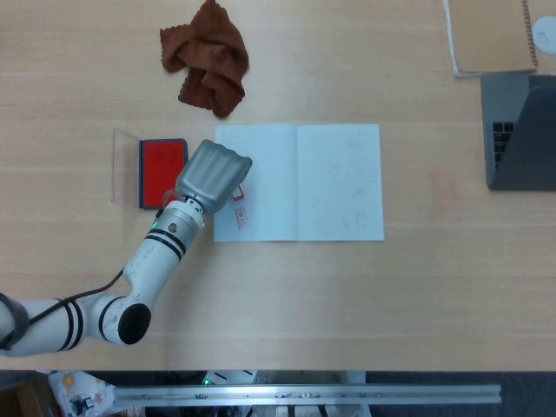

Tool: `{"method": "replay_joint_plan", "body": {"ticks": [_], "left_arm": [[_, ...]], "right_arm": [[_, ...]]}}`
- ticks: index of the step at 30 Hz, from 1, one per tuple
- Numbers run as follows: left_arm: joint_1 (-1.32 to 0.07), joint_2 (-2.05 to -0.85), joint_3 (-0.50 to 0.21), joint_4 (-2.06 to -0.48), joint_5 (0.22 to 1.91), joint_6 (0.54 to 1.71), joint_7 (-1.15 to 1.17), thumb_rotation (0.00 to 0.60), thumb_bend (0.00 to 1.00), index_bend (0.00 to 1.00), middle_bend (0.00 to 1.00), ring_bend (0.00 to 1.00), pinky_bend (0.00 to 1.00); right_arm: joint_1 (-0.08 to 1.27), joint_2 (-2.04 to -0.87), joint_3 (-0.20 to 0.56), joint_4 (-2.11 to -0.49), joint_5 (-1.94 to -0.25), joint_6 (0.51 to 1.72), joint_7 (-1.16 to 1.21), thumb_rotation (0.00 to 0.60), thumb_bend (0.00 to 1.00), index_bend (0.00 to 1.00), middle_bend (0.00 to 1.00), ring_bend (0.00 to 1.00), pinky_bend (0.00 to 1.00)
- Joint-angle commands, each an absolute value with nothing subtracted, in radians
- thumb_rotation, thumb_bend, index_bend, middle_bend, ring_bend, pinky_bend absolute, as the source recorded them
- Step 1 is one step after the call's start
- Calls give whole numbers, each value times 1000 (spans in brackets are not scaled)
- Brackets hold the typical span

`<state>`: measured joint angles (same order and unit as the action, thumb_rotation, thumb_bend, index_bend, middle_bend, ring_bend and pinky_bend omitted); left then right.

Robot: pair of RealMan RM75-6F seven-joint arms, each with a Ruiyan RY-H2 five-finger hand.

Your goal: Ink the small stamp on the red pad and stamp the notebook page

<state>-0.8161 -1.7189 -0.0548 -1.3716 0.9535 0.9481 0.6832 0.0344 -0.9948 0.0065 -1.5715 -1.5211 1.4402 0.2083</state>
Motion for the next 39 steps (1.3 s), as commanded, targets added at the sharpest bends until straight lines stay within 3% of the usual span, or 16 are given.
{"method": "replay_joint_plan", "body": {"ticks": [1,31,39], "left_arm": [[-811,-1726,-49,-1359,962,945,676,600,394,578,978,1000,1000],[-809,-1748,-53,-1334,934,924,718,600,394,577,977,1000,1000],[-802,-1670,-63,-1460,963,970,725,600,393,576,977,1000,1000]], "right_arm": [[34,-995,7,-1571,-1520,1440,209,600,349,513,465,278,347],[28,-998,8,-1562,-1516,1442,215,600,348,513,465,278,347],[30,-1000,10,-1561,-1521,1446,221,600,348,513,465,278,347]]}}
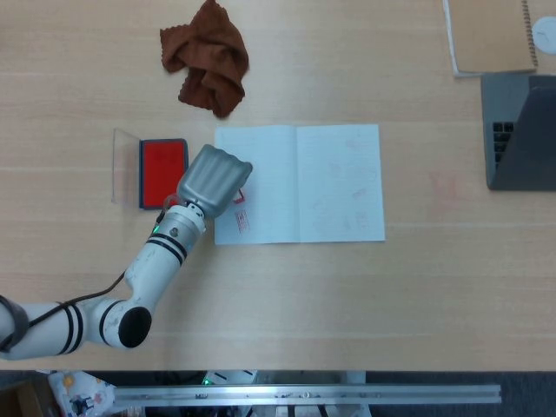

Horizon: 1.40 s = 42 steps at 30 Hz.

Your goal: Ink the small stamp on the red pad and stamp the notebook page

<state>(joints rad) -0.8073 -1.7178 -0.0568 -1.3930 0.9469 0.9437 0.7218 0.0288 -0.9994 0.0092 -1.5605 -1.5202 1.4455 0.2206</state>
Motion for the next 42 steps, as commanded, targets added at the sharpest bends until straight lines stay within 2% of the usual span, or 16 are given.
{"method": "replay_joint_plan", "body": {"ticks": [1,8,16,27,42], "left_arm": [[-800,-1652,-63,-1486,968,979,728,600,393,576,977,1000,1000],[-761,-1510,-26,-1670,1027,1041,728,600,394,576,976,1000,1000],[-688,-1424,54,-1748,1144,1104,678,600,394,577,976,1000,1000],[-593,-1426,145,-1698,1279,1151,621,600,394,570,969,1000,1000],[-532,-1520,141,-1532,1333,1137,594,600,384,527,959,1000,1000]], "right_arm": [[31,-1001,10,-1561,-1523,1445,222,600,348,513,465,278,347],[45,-1010,11,-1560,-1537,1435,225,600,348,513,465,278,347],[52,-1013,10,-1557,-1544,1431,232,600,348,513,465,278,347],[53,-1016,5,-1556,-1551,1432,238,600,348,513,465,278,347],[48,-1015,2,-1547,-1543,1435,247,600,348,513,465,278,347]]}}
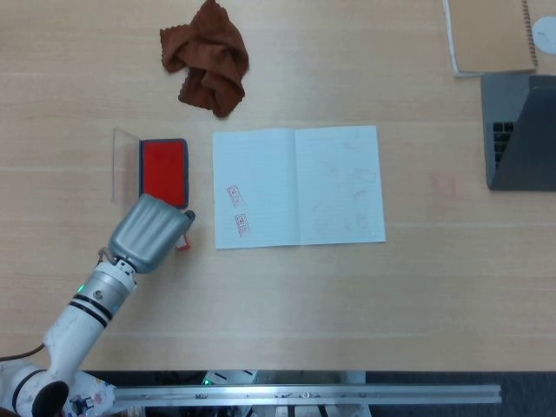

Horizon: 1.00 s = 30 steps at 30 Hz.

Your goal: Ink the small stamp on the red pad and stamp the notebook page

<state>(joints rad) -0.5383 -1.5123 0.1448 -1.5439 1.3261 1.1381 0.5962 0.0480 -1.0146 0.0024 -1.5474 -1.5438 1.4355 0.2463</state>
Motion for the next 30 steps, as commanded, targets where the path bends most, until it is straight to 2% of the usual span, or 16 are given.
{"method": "replay_joint_plan", "body": {"ticks": [1,16,30], "left_arm": [[-529,-1522,140,-1526,1336,1138,594,600,384,524,959,1000,1000],[-488,-1549,128,-1465,1379,1144,589,600,383,473,960,1000,1000],[-471,-1530,112,-1495,1410,1142,597,600,383,415,960,1000,1000]], "right_arm": [[48,-1015,2,-1546,-1543,1435,247,600,348,513,465,278,347],[39,-1015,1,-1539,-1536,1443,252,600,348,510,465,278,347],[38,-1013,2,-1544,-1537,1445,248,600,348,503,465,278,347]]}}
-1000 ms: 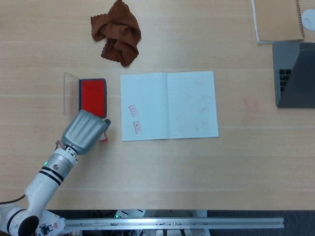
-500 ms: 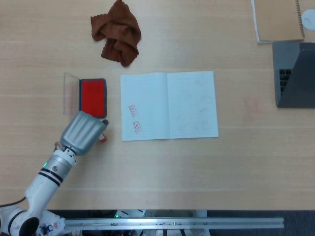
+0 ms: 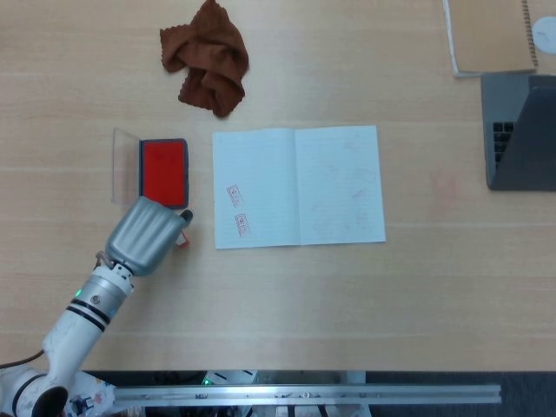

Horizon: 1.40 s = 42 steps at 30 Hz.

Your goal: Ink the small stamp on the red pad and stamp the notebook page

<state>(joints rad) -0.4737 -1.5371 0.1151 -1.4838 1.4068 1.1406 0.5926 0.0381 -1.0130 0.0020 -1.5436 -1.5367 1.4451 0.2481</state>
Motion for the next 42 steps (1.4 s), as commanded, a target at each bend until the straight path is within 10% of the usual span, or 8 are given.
{"method": "replay_joint_plan", "body": {"ticks": [1,15,23,34,42], "left_arm": [[-471,-1525,111,-1502,1411,1142,599,600,383,409,960,1000,1000],[-434,-1351,73,-1733,1502,1266,484,600,383,381,907,975,1000],[-365,-1266,27,-1742,1490,1389,368,600,382,334,686,706,961],[-219,-1211,23,-1691,1477,1561,261,600,341,134,253,222,323],[-105,-1205,49,-1655,1499,1676,225,600,341,133,244,210,289]], "right_arm": [[38,-1012,2,-1544,-1537,1446,248,600,348,502,465,278,347],[34,-1006,6,-1545,-1534,1454,257,600,348,502,465,278,347],[34,-1007,13,-1538,-1511,1443,258,600,348,435,456,271,347],[53,-1022,27,-1515,-1514,1431,254,600,348,322,361,186,264],[78,-1011,25,-1550,-1541,1412,232,600,349,322,361,186,264]]}}
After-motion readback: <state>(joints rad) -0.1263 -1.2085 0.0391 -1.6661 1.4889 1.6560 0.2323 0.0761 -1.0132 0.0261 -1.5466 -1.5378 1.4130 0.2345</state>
